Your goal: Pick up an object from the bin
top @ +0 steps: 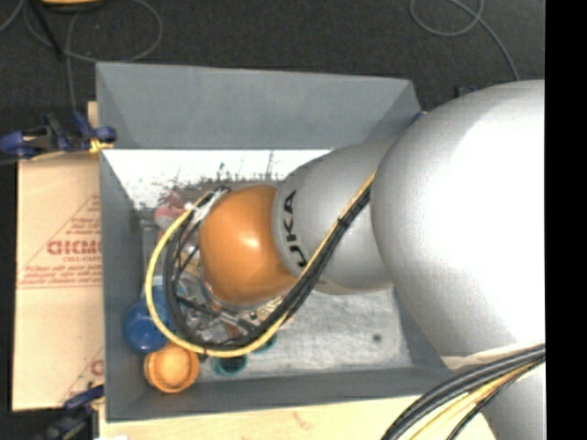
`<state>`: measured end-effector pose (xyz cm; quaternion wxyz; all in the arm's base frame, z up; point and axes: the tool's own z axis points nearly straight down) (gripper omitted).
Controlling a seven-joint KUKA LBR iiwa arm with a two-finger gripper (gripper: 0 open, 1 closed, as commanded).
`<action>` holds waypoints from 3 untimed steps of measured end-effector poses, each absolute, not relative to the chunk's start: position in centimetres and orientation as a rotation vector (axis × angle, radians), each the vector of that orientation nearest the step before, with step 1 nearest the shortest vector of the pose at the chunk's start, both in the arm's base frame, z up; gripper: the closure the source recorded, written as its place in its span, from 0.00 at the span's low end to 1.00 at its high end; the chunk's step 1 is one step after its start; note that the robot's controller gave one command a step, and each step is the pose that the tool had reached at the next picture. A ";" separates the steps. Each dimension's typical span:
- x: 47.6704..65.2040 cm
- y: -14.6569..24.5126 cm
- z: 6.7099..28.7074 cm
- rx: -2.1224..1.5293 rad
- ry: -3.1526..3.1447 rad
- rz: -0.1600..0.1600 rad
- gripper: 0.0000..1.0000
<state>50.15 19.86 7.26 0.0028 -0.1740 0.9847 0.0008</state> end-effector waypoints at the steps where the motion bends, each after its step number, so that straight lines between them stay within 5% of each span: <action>1: 50.2 19.9 7.3 -0.543 3.089 0.004 1.00; 3: 48.4 20.0 19.0 -0.792 3.043 -0.001 1.00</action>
Offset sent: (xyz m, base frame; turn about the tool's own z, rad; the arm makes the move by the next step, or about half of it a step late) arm -0.0233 -0.0221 0.2426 -0.2441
